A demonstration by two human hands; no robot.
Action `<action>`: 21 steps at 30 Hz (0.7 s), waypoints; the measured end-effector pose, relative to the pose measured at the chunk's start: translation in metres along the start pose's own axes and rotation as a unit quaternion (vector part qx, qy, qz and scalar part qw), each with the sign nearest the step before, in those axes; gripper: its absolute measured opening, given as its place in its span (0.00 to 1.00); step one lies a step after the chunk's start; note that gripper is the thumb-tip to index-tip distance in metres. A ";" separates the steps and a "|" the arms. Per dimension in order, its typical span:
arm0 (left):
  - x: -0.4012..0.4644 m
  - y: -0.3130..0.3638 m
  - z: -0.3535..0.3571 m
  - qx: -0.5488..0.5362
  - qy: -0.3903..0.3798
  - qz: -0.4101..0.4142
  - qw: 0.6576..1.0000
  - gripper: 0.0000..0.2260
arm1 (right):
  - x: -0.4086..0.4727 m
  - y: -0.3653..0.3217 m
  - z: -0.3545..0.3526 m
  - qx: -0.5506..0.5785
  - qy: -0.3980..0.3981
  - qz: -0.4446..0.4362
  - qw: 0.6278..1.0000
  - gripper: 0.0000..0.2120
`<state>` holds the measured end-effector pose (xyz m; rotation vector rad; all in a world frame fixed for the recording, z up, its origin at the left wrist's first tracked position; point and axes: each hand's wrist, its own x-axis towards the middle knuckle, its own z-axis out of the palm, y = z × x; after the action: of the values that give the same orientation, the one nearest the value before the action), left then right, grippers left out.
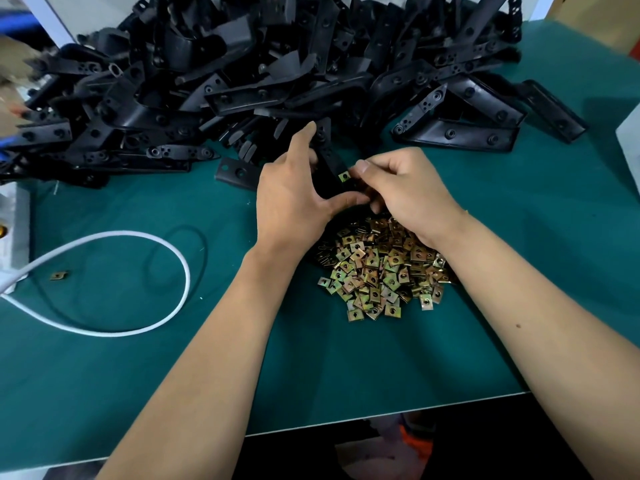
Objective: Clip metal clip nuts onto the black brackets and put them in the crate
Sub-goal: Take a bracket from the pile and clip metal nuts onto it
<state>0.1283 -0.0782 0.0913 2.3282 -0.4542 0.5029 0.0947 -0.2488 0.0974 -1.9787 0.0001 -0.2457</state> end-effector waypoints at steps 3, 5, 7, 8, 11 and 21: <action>0.000 0.002 0.001 0.007 0.005 -0.003 1.000 0.52 | -0.001 -0.002 0.000 -0.012 0.010 -0.001 1.000 0.15; 0.000 0.002 0.000 0.007 0.009 0.001 1.000 0.51 | -0.002 -0.003 -0.001 -0.019 0.001 -0.014 1.000 0.17; -0.001 0.002 -0.001 0.010 0.012 0.000 1.000 0.52 | -0.002 -0.004 -0.002 -0.021 -0.021 -0.024 0.999 0.16; -0.002 0.001 -0.001 0.013 0.012 -0.001 1.000 0.52 | -0.002 -0.005 -0.003 -0.026 -0.031 -0.027 0.999 0.16; -0.003 -0.001 -0.003 0.017 0.011 -0.007 1.000 0.52 | -0.003 -0.005 -0.002 -0.042 -0.051 -0.034 0.997 0.16; 0.009 -0.017 -0.003 0.017 0.066 -0.108 0.992 0.50 | -0.009 -0.007 0.003 -0.134 -0.028 -0.126 0.983 0.06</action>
<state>0.1432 -0.0665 0.0883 2.3244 -0.1285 0.5577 0.0853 -0.2425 0.1015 -2.2528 -0.2681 -0.3698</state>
